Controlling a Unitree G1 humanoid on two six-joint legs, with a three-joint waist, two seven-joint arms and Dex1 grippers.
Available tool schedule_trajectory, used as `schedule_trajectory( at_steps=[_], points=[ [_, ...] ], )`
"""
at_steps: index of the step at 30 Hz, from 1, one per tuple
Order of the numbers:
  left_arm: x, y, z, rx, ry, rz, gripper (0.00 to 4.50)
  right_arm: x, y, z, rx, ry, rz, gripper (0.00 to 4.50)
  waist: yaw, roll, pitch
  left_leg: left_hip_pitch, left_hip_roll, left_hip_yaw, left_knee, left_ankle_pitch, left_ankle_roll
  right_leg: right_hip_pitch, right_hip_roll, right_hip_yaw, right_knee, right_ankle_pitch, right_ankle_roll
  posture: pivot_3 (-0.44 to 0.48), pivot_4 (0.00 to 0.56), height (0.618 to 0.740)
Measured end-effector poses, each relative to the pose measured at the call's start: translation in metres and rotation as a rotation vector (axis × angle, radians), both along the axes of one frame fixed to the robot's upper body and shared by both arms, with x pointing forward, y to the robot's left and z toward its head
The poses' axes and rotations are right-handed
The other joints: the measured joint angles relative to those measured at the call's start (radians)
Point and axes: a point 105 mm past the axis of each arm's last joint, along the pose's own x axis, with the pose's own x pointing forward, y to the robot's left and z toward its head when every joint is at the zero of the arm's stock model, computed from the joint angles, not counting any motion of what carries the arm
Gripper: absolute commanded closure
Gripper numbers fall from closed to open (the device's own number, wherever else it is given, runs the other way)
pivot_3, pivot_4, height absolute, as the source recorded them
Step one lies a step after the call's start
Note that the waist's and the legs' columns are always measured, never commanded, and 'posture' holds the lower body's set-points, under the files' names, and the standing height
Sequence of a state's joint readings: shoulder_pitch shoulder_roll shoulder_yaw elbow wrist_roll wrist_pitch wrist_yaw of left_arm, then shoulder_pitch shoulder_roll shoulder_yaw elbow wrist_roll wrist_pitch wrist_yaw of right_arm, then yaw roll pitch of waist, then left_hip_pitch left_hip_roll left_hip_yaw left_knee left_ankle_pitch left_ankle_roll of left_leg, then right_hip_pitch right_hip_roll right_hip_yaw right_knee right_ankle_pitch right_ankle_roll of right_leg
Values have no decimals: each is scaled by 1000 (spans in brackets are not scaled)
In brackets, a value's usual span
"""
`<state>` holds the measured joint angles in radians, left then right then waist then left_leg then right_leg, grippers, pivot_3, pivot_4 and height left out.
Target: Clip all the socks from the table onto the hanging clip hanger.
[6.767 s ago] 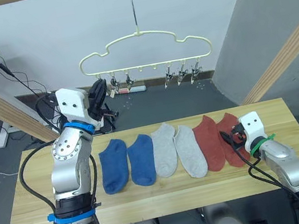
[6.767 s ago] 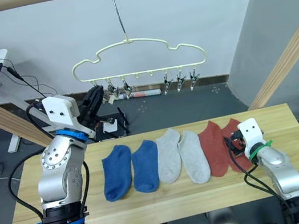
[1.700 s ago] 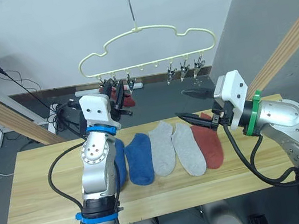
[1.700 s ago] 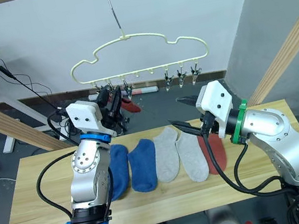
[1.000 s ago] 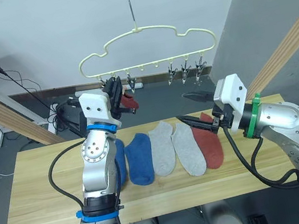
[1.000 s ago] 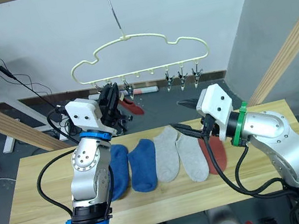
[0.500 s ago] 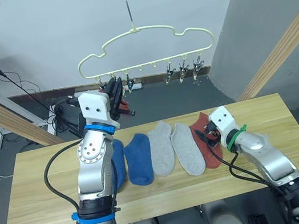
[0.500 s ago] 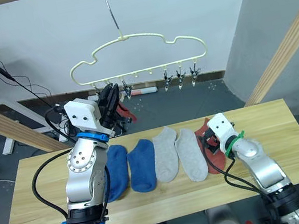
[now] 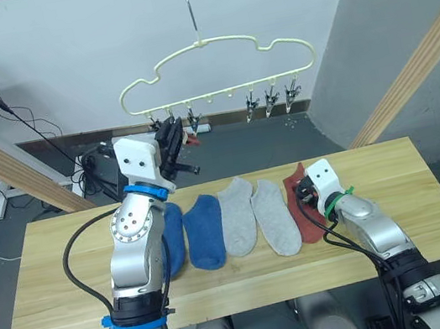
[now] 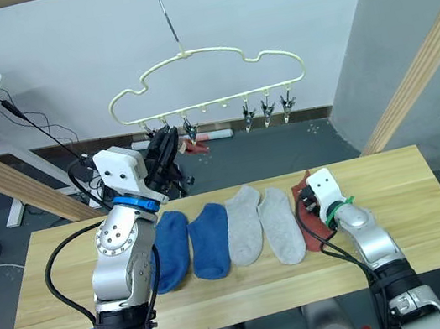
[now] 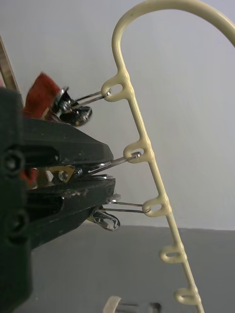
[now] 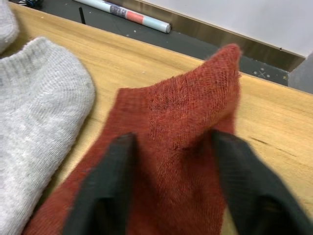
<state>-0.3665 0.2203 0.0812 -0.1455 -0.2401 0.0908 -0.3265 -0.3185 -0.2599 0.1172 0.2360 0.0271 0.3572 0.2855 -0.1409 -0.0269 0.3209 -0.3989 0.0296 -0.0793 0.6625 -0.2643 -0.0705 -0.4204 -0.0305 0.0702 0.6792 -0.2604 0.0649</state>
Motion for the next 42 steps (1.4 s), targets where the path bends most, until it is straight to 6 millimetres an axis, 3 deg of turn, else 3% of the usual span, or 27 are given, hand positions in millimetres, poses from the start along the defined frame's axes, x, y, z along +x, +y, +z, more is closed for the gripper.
schedule_trajectory(
  at_steps=[4, 8, 12, 14, 19, 24, 31, 42],
  points=[
    [-2, -2, 0, 0, 13, -50, 4384, -6, 0, -1, -8, 4, 26, 4481, 1, 0, 0, 0, 0, 0, 0, 0, 0, 0, 0, 0, 0, 0, 0, -204, 313, 733],
    [-3, -1, 0, -4, 30, -75, 4384, -11, -2, 3, -84, -12, 89, 4500, 1, 0, 0, 0, 0, 0, 0, 0, 0, 0, 0, 0, 0, 0, 0, -216, 319, 733],
    [-2, 1, 5, -49, 58, -99, 4384, -15, 14, 31, -219, -131, 261, 4500, -3, 0, 0, 0, 0, 0, 0, 0, 0, -1, 1, 0, 0, 0, 1, -220, 321, 733],
    [-2, 1, 9, -59, 69, -125, 4384, -16, 32, 49, -278, -205, 370, 4500, -7, 0, 0, 0, 1, 0, 0, 0, 0, -1, 1, 0, 0, -1, 1, -221, 321, 733],
    [-1, -3, 11, -95, 132, -183, 4384, -14, 99, 103, -371, -424, 617, 4500, -11, -1, 1, 0, 1, -1, 0, 0, 0, -1, 2, 0, 0, 0, 0, -228, 320, 733],
    [-3, -6, 15, -104, 153, -215, 4384, -10, 142, 126, -338, -495, 684, 4500, -4, -1, 1, -2, 1, -1, 0, 0, 0, -1, 1, -1, -2, 0, 0, -224, 314, 733],
    [-3, -4, 18, -109, 166, -221, 4384, -4, 157, 130, -319, -515, 683, 4500, 1, -1, 1, -3, 0, -1, -1, 0, 0, -2, -1, -1, -3, 0, 0, -218, 311, 733],
    [-3, -4, 18, -106, 167, -220, 4384, -1, 158, 137, -282, -546, 642, 4500, -1, -1, 1, -3, 0, -1, -1, 0, 0, -2, -1, -1, -2, 0, 0, -224, 306, 733]
  ],
)
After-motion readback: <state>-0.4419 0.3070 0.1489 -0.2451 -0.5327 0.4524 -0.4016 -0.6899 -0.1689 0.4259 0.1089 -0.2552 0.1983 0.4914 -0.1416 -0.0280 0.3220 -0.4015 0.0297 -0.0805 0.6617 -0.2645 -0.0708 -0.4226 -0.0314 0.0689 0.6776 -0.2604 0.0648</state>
